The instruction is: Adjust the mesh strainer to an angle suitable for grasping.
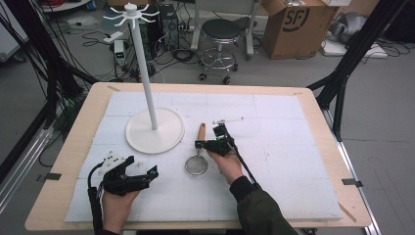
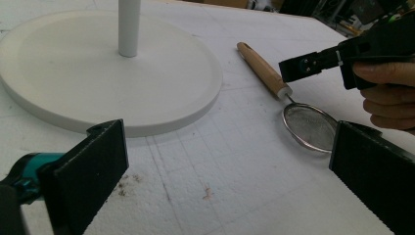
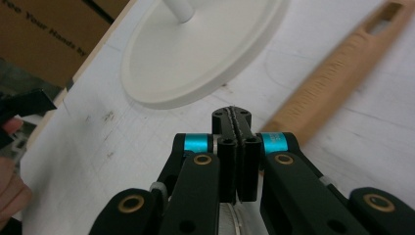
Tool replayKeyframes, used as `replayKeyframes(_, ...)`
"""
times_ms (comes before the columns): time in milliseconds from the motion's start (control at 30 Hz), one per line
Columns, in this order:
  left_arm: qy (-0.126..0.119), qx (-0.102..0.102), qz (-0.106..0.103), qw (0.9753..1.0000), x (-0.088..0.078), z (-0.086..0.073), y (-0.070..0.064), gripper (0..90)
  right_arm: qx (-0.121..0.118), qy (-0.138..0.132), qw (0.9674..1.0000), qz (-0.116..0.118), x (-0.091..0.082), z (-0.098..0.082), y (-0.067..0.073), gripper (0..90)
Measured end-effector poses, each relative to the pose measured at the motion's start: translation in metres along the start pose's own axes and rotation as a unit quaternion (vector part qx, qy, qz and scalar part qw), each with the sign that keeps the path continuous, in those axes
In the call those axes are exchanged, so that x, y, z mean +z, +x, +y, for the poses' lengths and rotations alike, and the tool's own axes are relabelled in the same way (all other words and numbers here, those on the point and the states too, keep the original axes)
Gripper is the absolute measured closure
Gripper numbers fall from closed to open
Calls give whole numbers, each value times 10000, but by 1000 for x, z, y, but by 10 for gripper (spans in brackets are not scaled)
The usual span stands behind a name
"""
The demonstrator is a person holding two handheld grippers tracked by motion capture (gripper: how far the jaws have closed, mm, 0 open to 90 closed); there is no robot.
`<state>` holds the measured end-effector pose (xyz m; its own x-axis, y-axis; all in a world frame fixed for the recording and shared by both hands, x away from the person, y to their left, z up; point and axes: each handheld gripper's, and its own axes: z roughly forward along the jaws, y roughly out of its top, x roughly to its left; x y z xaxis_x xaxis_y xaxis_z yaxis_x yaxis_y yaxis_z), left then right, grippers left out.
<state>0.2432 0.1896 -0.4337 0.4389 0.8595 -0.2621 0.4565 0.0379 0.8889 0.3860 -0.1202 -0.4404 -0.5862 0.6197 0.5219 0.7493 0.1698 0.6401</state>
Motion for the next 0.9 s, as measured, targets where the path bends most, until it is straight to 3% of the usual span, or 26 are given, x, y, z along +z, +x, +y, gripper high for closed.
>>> replayKeyframes(100, -10, -17, 6, 10000, 0, 0, 0, 16, -135, 138, 9998, 78, 7, 2, 13, 900)
replayKeyframes(367, -34, -42, -3, 10000, -2, 0, 1, 16, -260, 431, 9987, 51, 24, 1, 27, 900)
replayKeyframes(500, -37, -48, -6, 10000, -3, 0, 2, 16, -316, 627, 9975, -23, 32, -2, 29, 900)
replayKeyframes(900, -36, -46, -1, 10000, -3, -1, 2, 16, -472, 872, 9944, -368, 36, -6, 29, 900)
